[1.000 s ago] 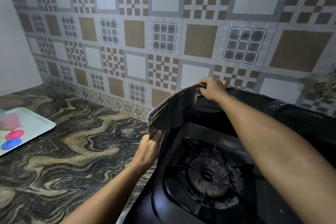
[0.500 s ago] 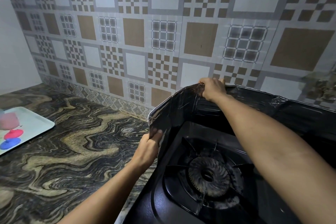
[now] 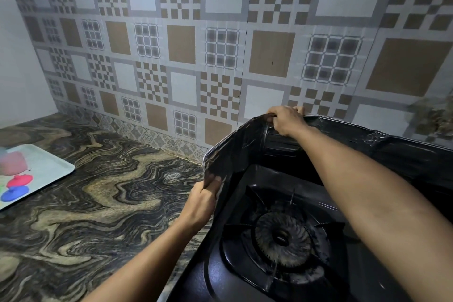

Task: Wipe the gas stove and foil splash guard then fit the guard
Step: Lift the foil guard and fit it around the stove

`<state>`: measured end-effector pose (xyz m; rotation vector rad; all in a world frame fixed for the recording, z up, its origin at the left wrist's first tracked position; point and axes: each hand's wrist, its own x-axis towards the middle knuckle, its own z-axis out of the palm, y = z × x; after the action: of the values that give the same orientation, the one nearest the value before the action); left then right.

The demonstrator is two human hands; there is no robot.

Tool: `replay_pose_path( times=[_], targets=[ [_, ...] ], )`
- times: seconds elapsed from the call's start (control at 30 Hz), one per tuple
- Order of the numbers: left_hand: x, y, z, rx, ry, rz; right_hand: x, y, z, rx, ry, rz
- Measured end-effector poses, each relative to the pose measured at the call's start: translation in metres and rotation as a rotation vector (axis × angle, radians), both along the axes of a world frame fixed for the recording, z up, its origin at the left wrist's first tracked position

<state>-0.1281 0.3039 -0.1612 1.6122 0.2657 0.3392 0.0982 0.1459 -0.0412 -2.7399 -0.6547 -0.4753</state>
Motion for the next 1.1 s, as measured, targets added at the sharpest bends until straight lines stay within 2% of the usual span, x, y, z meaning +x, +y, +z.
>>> replay_pose_path(
  times=[0.3,0.6,0.8,1.1],
  targets=[
    [0.0,0.0,0.004,-0.004,0.002,-0.022,-0.002,0.002,-0.005,0.006,-0.052,-0.062],
    [-0.01,0.004,0.01,0.21,0.014,-0.011,-0.013,-0.013,0.006,0.05,-0.076,-0.034],
    [-0.023,0.006,0.015,0.203,0.055,-0.005,-0.037,-0.034,0.017,0.105,-0.068,-0.042],
    [-0.047,0.019,0.017,0.327,0.136,0.109,-0.096,-0.056,0.028,0.138,0.026,-0.038]
  ],
)
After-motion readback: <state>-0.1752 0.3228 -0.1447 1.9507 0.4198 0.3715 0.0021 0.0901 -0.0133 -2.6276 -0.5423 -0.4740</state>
